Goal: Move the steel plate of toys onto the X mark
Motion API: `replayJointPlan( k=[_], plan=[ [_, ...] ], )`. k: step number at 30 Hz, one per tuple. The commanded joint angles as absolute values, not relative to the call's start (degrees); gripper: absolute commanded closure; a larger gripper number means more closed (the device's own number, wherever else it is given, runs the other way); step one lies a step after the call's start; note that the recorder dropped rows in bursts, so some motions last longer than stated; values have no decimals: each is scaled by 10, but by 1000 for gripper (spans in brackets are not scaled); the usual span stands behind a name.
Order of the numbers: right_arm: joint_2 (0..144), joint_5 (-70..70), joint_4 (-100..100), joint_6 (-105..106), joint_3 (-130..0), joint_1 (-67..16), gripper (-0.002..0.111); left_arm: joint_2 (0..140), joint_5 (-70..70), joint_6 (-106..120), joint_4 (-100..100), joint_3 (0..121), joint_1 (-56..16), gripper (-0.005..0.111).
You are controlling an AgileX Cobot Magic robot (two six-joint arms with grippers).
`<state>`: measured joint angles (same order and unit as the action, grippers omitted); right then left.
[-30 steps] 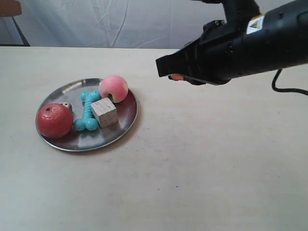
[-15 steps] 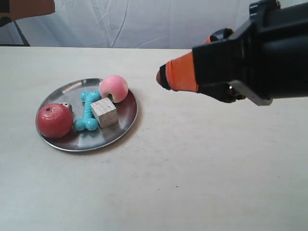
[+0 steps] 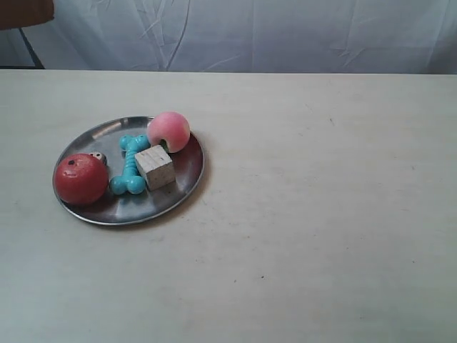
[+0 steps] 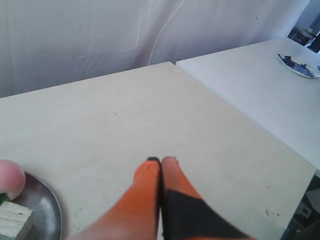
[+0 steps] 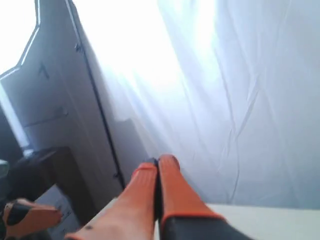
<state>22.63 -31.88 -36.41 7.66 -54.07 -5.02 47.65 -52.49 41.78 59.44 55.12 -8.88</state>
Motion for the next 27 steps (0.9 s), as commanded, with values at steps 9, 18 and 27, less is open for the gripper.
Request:
replayJointPlan(
  k=[9, 18, 27],
  plan=[
    [123, -312, -369, 77, -540, 120, 108, 464, -474, 410, 574, 497, -93, 107],
    [120, -288, -336, 77, -481, 120, 108, 460, -466, 403, 545, 497, -93, 107],
    [96, 39, -132, 77, -197, 120, 108, 460, -448, 387, 544, 497, -93, 107]
  ],
)
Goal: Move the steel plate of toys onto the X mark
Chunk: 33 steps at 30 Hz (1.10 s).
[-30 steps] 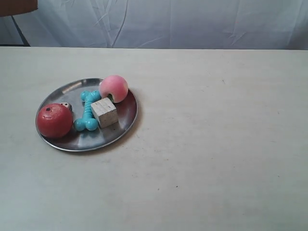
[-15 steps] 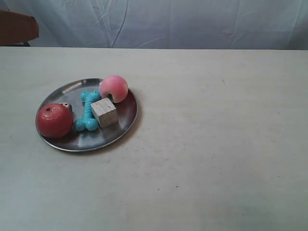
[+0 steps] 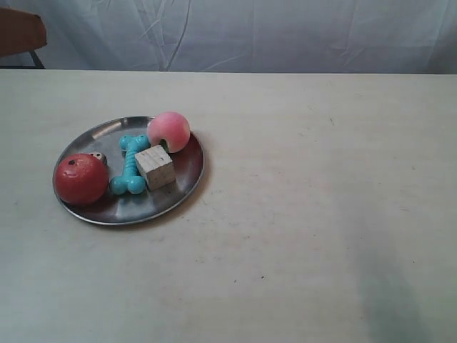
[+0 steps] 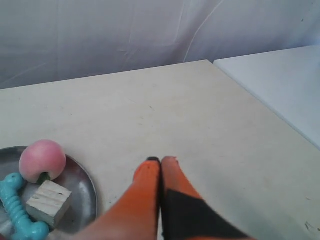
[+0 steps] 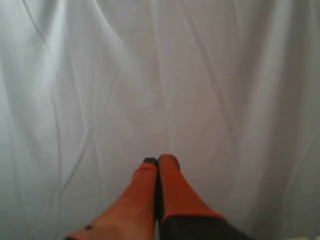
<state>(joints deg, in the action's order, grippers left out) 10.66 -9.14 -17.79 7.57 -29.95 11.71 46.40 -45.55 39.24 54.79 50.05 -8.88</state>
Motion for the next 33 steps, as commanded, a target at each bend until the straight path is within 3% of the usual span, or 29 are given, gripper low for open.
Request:
replayJointPlan(
  k=[1, 12, 24, 33],
  plan=[
    [93, 41, -127, 77, -177, 120, 108, 460, -446, 387, 544, 497, -93, 107],
    [12, 59, -34, 77, -3, 120, 108, 460, -353, 382, 548, 453, -93, 107],
    [0, -95, -6, 77, 0, 120, 108, 460, -228, 395, 550, 416, -93, 107],
    [0, -130, -17, 77, 0, 120, 108, 460, -231, 395, 553, 416, -93, 107]
  ],
)
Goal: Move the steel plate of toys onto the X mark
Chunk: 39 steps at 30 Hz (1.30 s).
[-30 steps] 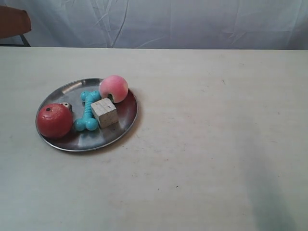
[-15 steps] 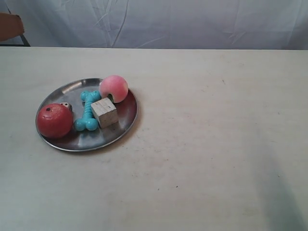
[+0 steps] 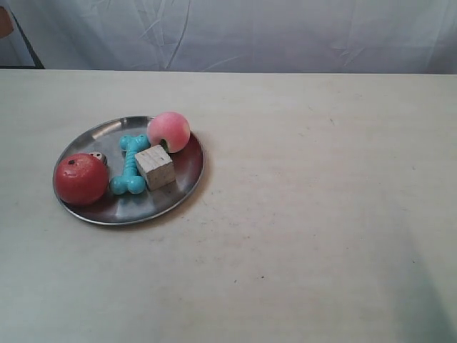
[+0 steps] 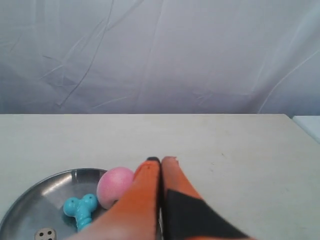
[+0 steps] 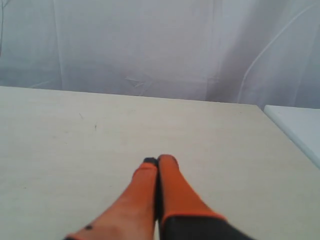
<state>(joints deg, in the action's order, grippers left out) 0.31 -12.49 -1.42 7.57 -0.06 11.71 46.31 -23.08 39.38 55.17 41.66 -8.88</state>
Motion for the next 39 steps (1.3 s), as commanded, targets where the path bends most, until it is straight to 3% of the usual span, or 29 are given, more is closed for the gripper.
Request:
replayJointPlan(
  k=[1, 15, 19, 27, 33, 39],
  plan=[
    [0, -130, -17, 77, 0, 120, 108, 460, -231, 395, 547, 416, -93, 107],
    [0, -130, -33, 77, 0, 120, 108, 467, -219, 403, 517, 412, -93, 107],
    [0, -130, -33, 77, 0, 120, 108, 455, -159, 444, 519, 368, -93, 107],
    [0, -132, -32, 75, 0, 120, 108, 266, -8, 444, 607, 205, -92, 107],
    [0, -132, -32, 75, 0, 120, 108, 104, -20, 395, 613, 141, -58, 107],
    [0, -132, -32, 75, 0, 120, 108, 78, -42, 395, 613, 117, -57, 107]
  ],
)
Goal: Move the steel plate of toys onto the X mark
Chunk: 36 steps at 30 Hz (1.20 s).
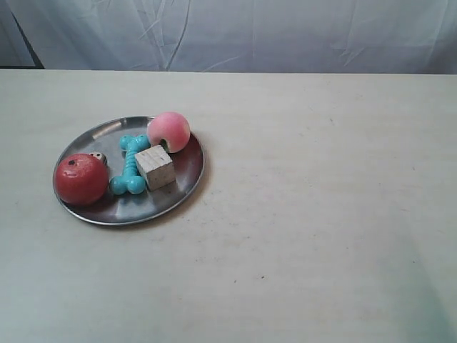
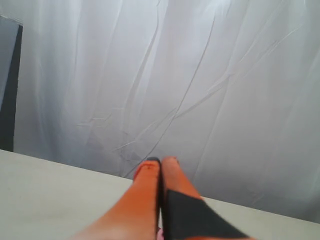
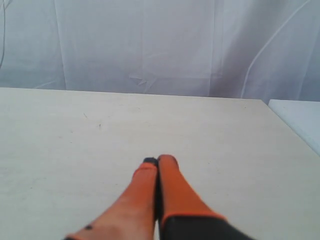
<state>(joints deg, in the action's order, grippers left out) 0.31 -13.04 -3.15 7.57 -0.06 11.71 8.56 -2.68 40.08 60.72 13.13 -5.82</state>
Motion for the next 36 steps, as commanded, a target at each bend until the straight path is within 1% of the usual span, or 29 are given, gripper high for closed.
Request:
replayJointPlan(
  k=[1, 4, 5, 7, 8, 10, 12, 15, 20, 25, 30, 36],
  plan=[
    [0, -132, -32, 75, 0, 120, 108, 78, -47, 395, 613, 116, -57, 107],
    [0, -132, -32, 75, 0, 120, 108, 78, -50, 387, 620, 99, -57, 107],
    [0, -132, -32, 75, 0, 120, 108, 78, -53, 362, 574, 90, -57, 107],
    [0, -132, -32, 75, 0, 120, 108, 77, -59, 232, 450, 78, -55, 107],
    [0, -131, -32, 75, 0, 120, 108, 77, -49, 93, 342, 68, -53, 107],
    [0, -132, -33, 75, 0, 120, 108, 77, -26, -99, 171, 51, -51, 107],
    [0, -132, -33, 75, 0, 120, 108, 77, 0, -204, 46, 32, -51, 107],
    [0, -132, -33, 75, 0, 120, 108, 76, 15, -205, 10, 5, -51, 107],
    [0, -132, -33, 75, 0, 120, 108, 55, -44, -206, 10, 0, -51, 107],
    [0, -132, -33, 75, 0, 120, 108, 47, -54, -204, 0, 0, -51, 107],
    [0, -132, -33, 75, 0, 120, 108, 47, -64, -102, -85, 0, -51, 107],
    [0, -134, -34, 75, 0, 120, 108, 47, -112, -99, -129, 0, -51, 107]
  ],
)
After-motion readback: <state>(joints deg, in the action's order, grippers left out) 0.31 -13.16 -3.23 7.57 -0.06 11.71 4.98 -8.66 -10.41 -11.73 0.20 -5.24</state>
